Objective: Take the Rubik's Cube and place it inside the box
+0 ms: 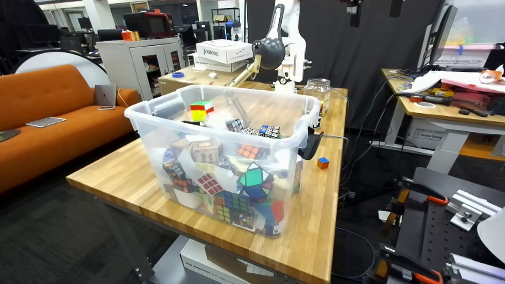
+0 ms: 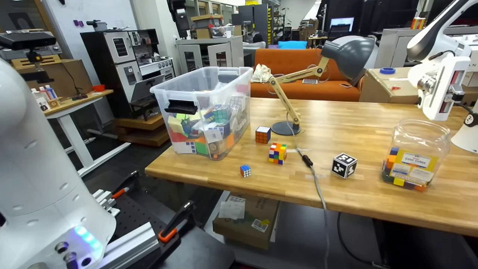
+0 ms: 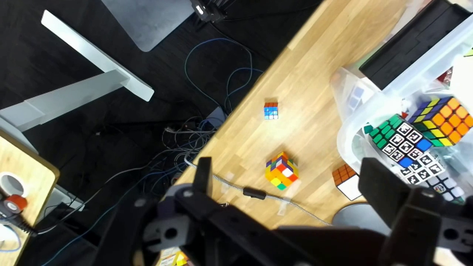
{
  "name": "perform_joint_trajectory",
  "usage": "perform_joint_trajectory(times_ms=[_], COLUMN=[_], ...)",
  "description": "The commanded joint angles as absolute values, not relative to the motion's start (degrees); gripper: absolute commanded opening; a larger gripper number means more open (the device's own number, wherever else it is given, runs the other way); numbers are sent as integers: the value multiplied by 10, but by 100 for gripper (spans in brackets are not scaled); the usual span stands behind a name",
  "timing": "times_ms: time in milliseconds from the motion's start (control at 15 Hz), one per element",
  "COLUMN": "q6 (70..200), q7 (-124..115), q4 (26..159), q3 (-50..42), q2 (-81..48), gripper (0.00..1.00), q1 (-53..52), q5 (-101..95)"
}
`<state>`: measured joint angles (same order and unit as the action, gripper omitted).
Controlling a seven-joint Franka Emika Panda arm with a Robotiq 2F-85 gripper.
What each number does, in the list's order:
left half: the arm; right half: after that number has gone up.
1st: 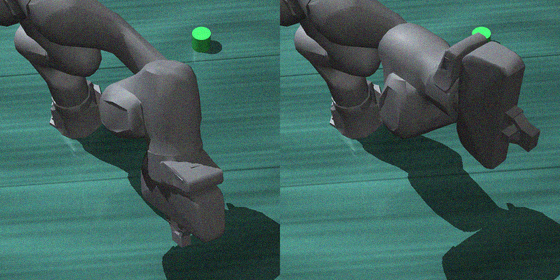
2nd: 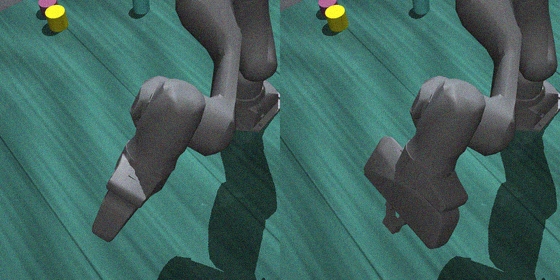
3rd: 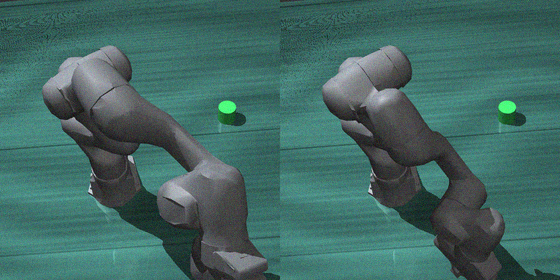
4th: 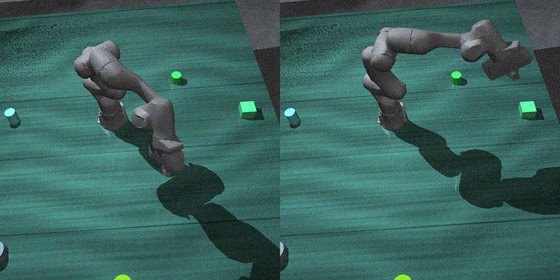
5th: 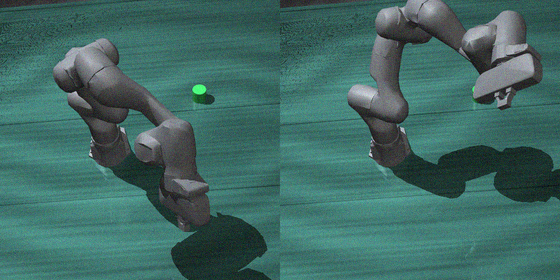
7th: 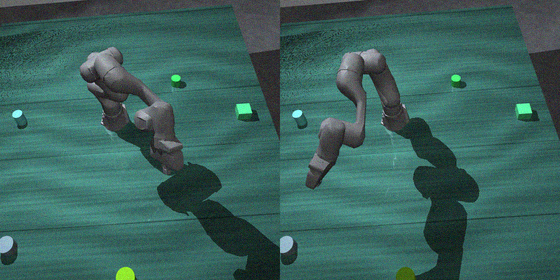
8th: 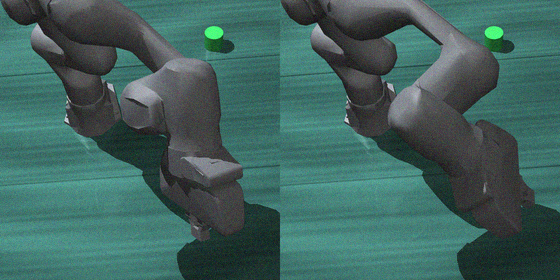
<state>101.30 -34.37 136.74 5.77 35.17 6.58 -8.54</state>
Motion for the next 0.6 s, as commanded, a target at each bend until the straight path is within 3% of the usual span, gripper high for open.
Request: perform_joint_trajectory(times_ms=[0,533], q6=[1012,1038], q7=[-342,-361], q4=[1366,1335], q3=[59,43], q2=[351,294], gripper=[100,100], q1=[69,86], q5=[-84,-83])
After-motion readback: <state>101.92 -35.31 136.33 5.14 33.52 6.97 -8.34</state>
